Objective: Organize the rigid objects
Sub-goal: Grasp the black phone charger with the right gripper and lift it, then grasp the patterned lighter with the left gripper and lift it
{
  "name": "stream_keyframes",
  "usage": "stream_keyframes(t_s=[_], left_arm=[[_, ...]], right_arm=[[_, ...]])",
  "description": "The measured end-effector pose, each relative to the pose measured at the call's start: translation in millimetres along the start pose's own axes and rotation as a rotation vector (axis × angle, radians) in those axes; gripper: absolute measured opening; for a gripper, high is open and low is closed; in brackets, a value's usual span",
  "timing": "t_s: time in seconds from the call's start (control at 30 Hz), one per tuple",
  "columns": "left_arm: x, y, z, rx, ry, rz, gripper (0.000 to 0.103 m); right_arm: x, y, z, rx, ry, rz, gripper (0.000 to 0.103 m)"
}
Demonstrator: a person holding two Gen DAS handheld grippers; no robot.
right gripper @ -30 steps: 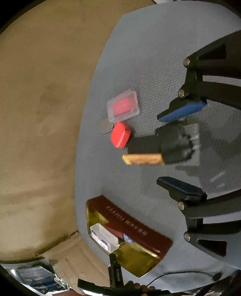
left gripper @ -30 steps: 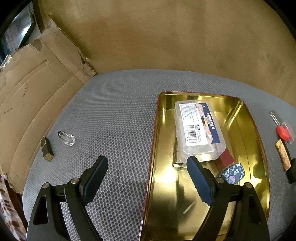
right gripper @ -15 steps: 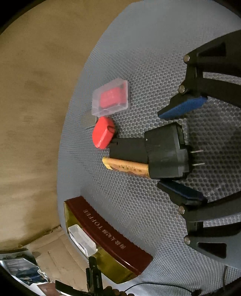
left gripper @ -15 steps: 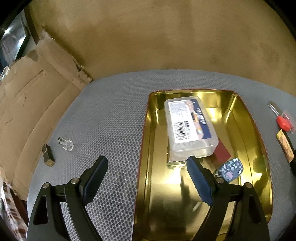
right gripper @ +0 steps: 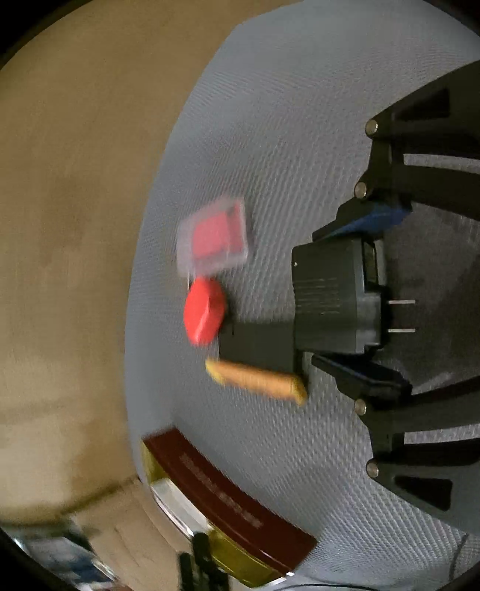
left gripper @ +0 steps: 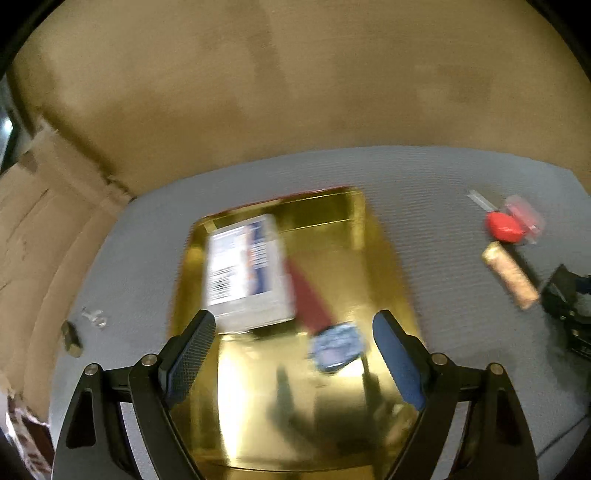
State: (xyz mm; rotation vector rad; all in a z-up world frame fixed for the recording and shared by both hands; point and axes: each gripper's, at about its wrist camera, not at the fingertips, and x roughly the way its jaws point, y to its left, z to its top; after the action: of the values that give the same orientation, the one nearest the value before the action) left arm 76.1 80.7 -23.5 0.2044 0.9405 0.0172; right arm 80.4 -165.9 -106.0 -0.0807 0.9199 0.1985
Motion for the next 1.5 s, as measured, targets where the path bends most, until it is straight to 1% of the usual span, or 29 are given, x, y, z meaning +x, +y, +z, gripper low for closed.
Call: stream_keyframes(t_s=[0.13, 0.17, 0.23, 0.3, 0.4, 0.43, 0.5, 0.6, 0.73, 0.83, 0.87, 0.9, 0.93, 1.0, 1.03, 1.07, 1.13, 1.17, 1.2, 1.27, 1.33, 1.43, 1.5], left_arm=[[-4.2, -38.1, 12.6, 0.022, 0.009, -0.074, 0.085], [-3.9, -46.9, 15.6, 0.027, 0.014, -0.092, 0.085], [-2.6, -65.8, 23.1, 0.025, 0.029, -0.127, 0.085], [2.6, -84.2, 29.7, 0.016, 0.061, -0.157, 0.085], [14.6, -106.3, 39.4, -0.034, 0.114, -0.213, 0.085], [17.8, -111.5, 42.5, -0.041, 0.127, -0.222, 0.085], [25.2, -123.6, 48.0, -0.053, 0.152, -0.215, 0.082], [32.5, -137.7, 52.3, -0.057, 0.172, -0.207, 0.081], [46.7, -151.1, 53.1, -0.061, 0.223, -0.204, 0.080], [55.2, -156.6, 50.9, -0.055, 0.243, -0.191, 0.074], [56.8, -157.6, 50.5, -0.058, 0.247, -0.193, 0.071], [58.9, -158.8, 49.9, -0.054, 0.255, -0.192, 0.062], [60.6, -157.9, 48.6, -0.050, 0.259, -0.188, 0.061], [60.1, -155.1, 47.6, -0.055, 0.256, -0.206, 0.058], [58.8, -152.1, 47.3, -0.058, 0.258, -0.209, 0.055], [57.4, -148.9, 47.0, -0.059, 0.257, -0.202, 0.050], [55.9, -142.2, 44.4, -0.048, 0.255, -0.199, 0.050], [55.7, -141.0, 43.8, -0.038, 0.252, -0.215, 0.051], [55.8, -139.8, 43.3, -0.038, 0.250, -0.215, 0.057], [55.7, -135.0, 40.6, -0.070, 0.251, -0.208, 0.062], [54.5, -126.8, 36.6, -0.101, 0.253, -0.228, 0.062], [51.7, -135.3, 35.0, -0.136, 0.257, -0.245, 0.063], [50.5, -141.9, 34.7, -0.141, 0.260, -0.242, 0.063]], right_arm=[[-3.7, -27.0, -6.8, 0.055, 0.005, -0.043, 0.060], [-4.1, -31.5, -7.9, 0.066, 0.005, -0.046, 0.060], [-4.4, -40.1, -9.0, 0.106, 0.002, -0.018, 0.060], [-3.5, -40.4, -8.6, 0.107, 0.002, -0.018, 0.060], [-0.8, -33.7, -7.4, 0.074, 0.012, -0.051, 0.062], [0.0, -32.5, -6.9, 0.071, 0.013, -0.054, 0.062], [1.8, -32.2, -6.0, 0.082, 0.010, -0.041, 0.062], [1.5, -33.9, -5.6, 0.091, 0.008, -0.031, 0.062], [2.2, -34.0, -5.4, 0.089, 0.008, -0.031, 0.062], [1.8, -36.4, -5.7, 0.098, 0.005, -0.022, 0.062], [2.1, -36.5, -5.5, 0.099, 0.004, -0.020, 0.062], [0.6, -41.1, -7.2, 0.100, 0.004, -0.018, 0.062], [1.1, -41.6, -7.0, 0.101, 0.003, -0.017, 0.062], [1.8, -41.3, -5.8, 0.104, 0.003, -0.013, 0.062], [1.9, -41.6, -5.6, 0.105, 0.002, -0.011, 0.062], [2.3, -41.6, -5.2, 0.106, 0.002, -0.009, 0.062], [0.1, -45.1, -6.5, 0.105, 0.002, -0.010, 0.063], [-0.2, -46.1, -6.5, 0.103, 0.003, -0.012, 0.063], [-3.2, -47.1, -7.9, 0.101, 0.003, -0.014, 0.063], [-2.8, -46.2, -7.5, 0.098, 0.004, -0.018, 0.063], [-3.2, -44.8, -7.0, 0.096, 0.005, -0.020, 0.063], [-3.4, -44.0, -6.7, 0.096, 0.005, -0.020, 0.063], [-3.3, -44.0, -6.7, 0.096, 0.005, -0.021, 0.063]])
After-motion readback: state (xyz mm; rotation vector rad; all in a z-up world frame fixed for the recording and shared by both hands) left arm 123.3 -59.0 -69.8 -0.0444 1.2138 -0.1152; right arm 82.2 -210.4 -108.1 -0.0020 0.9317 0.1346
